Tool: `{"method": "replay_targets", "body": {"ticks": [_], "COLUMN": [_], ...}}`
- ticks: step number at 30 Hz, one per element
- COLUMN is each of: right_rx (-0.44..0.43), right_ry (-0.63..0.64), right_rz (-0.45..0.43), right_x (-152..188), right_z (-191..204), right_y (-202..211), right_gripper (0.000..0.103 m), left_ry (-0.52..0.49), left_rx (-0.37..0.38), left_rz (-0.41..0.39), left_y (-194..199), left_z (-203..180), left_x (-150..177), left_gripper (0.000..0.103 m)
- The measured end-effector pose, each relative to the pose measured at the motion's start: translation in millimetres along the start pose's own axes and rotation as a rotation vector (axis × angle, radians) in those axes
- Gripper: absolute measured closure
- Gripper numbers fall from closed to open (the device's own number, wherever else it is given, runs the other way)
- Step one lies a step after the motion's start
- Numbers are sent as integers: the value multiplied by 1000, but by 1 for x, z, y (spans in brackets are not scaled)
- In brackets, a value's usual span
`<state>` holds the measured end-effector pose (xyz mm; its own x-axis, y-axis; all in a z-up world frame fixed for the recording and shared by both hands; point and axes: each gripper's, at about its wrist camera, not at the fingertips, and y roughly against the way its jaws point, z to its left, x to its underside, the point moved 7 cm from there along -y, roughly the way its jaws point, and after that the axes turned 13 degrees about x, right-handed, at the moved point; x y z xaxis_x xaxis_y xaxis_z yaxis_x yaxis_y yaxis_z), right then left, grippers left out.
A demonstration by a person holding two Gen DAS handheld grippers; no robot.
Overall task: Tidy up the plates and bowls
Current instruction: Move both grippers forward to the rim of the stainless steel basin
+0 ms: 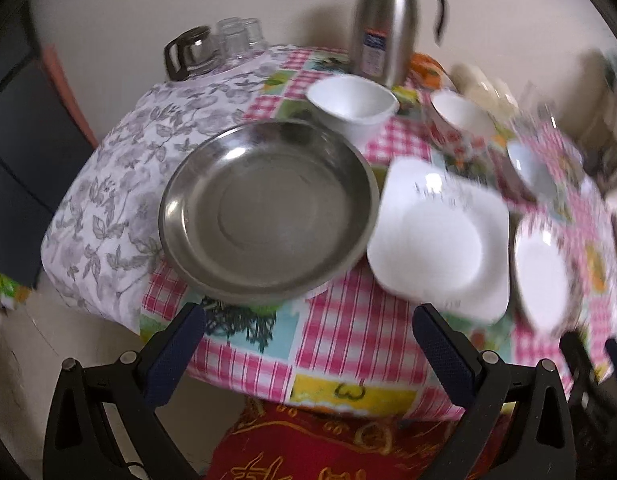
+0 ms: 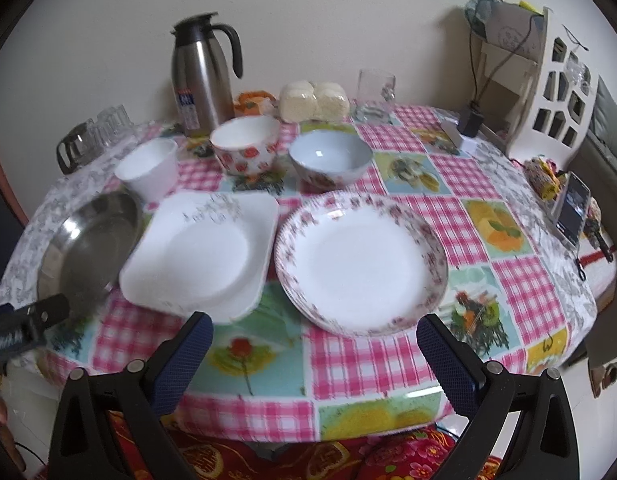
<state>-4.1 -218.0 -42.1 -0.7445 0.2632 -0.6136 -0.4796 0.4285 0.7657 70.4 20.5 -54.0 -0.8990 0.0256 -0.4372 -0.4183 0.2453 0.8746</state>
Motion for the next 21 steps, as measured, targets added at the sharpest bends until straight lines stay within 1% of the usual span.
{"method": "replay_targets", "body": {"ticks": [2,6,11,13,14,16,19,21], "right_rx": [-17,-30,-57,-70,-76,-81,-92,-108], "right_ry": [3,9,35,32,26,13,-8,-22], "right_rz": [-17,-63,-79,-79,-75,-67,-45,-35], "right_x": [-14,-48,-87,-97,-101,-108,-114,-114], "right_z": [5,18,42,47,50,55,61,65], "right_y": [5,12,8,1,-2,-11,-25,-33], "right_gripper": [0,0,0,0,0,0,0,0], "left_ry": [51,92,205,224,233,241,241,244], "left_rx": [2,0,89,96,85,81,73,58], "left_rz": [-23,-60,-130,-167,-197,-226,-241,-235], "left_y": [4,6,3,1,-2,-6,-19,-29], "left_z": [5,7,11,13,16,22,30,38], "left_x": [-20,-50,-90,-99,-105,-111,-113,-112], "left_gripper": [0,0,0,0,0,0,0,0]}}
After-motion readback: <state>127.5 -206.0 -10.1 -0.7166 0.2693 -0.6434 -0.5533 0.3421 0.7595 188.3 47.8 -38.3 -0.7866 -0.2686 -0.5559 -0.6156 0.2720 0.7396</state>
